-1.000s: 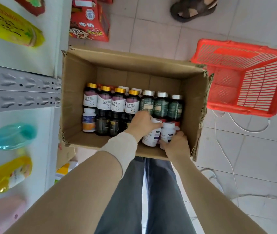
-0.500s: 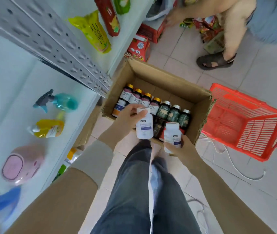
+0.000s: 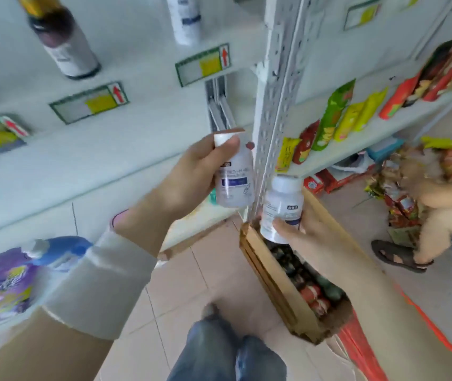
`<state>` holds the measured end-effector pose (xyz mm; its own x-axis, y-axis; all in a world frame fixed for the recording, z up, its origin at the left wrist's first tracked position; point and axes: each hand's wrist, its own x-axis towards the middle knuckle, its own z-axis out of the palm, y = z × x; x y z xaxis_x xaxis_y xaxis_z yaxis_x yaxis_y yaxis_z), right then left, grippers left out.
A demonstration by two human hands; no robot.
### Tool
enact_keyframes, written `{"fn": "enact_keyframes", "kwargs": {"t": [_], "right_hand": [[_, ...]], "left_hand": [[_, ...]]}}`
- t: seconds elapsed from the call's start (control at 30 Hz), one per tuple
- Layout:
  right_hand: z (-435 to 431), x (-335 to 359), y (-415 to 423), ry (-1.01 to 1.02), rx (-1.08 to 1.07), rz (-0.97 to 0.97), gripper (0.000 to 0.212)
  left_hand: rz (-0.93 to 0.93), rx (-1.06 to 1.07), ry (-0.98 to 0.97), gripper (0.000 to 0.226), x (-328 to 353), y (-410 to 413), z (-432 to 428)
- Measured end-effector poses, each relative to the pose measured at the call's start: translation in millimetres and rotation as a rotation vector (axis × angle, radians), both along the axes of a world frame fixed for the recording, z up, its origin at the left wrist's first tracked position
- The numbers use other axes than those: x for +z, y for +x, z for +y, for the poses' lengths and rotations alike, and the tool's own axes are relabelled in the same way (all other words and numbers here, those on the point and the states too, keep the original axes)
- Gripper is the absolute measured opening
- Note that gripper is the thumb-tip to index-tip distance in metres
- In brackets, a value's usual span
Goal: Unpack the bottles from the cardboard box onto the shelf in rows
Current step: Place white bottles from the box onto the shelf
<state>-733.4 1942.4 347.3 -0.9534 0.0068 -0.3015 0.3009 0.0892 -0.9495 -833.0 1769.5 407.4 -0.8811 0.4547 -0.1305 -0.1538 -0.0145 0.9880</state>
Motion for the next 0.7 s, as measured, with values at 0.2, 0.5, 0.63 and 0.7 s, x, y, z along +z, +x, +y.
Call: {"fn": "enact_keyframes", "kwargs": {"t": [0.2, 0.5, 0.63, 0.7], "right_hand": [[-51, 94, -61, -0.038, 0.180, 0.217, 0.031], [-80, 186, -156, -0.076, 0.192, 0.427, 0.066], [-72, 212, -206, -0.050, 0.169, 0.499, 0.087], [-65, 225, -235, -0.018, 0.148, 0.540, 0.091]], "left_hand": [[0.290, 0.102, -0.127, 0.028, 110, -14, -72], [0.549, 0.244, -0.255, 0.027, 202, -90, -122], [0.525, 0.227, -0.293, 0.024, 219, -146, -117], [0.489, 0.231, -0.308, 0.031, 220, -178, -109]]}}
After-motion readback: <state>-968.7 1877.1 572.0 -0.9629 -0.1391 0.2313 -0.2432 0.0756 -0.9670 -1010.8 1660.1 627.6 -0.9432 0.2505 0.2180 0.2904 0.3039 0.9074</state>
